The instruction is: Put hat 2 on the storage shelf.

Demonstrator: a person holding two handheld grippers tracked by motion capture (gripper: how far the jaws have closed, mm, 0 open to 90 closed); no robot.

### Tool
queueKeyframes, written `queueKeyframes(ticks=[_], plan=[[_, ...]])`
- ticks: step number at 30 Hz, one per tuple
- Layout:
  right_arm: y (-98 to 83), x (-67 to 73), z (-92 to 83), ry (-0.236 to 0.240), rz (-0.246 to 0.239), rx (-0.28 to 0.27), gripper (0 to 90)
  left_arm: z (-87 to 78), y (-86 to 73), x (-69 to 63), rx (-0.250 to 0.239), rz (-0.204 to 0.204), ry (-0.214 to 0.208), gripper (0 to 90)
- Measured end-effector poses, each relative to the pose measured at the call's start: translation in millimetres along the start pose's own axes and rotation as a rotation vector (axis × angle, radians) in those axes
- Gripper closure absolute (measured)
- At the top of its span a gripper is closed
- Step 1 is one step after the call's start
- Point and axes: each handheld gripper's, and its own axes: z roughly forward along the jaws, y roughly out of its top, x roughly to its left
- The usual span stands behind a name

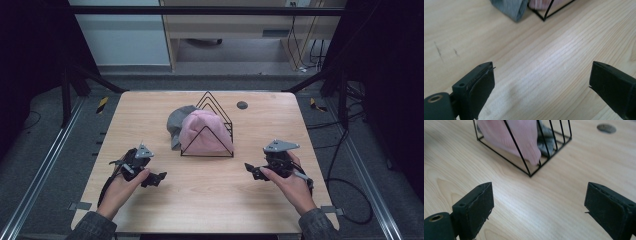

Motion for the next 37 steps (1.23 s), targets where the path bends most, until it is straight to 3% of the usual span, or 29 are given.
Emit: queueKeyframes(ticks=[6,15,17,20,25,29,30,37], plan=[[-22.9,-6.4,12.3,-0.002,0.044,0.043,9.1,10.9,-10.0,2.6,0.057,-0.011,-0.001,5.5],[-38.6,-14.5,23.2,-0.007,0.093,0.102,9.1,22.4,-18.6,5.2,0.119,-0.029,-0.024,5.4],[-41.3,-14.6,25.5,-0.006,0.097,0.122,8.9,23.9,-19.1,3.1,0.124,-0.015,-0.016,3.7],[-44.7,-13.7,28.6,-0.006,0.105,0.139,8.5,23.8,-19.6,3.1,0.123,-0.01,-0.017,3.0],[-51.8,-9.8,33.1,-0.029,0.085,0.179,6.1,25.9,-24.1,4.3,0.079,-0.004,-0.022,0.0],[-57.4,-4.4,36.4,-0.077,0.03,0.148,3.1,26.7,-25.4,3.6,0.055,-0.007,-0.024,0.0],[-59.6,-2.8,37.6,-0.082,0.031,0.126,2.3,26.8,-25.5,3.6,0.054,-0.007,-0.026,0.0],[-59.4,-0.4,38.2,-0.099,0.041,0.124,2.0,26.7,-26.1,3.9,0.05,-0.002,-0.028,0.0]])
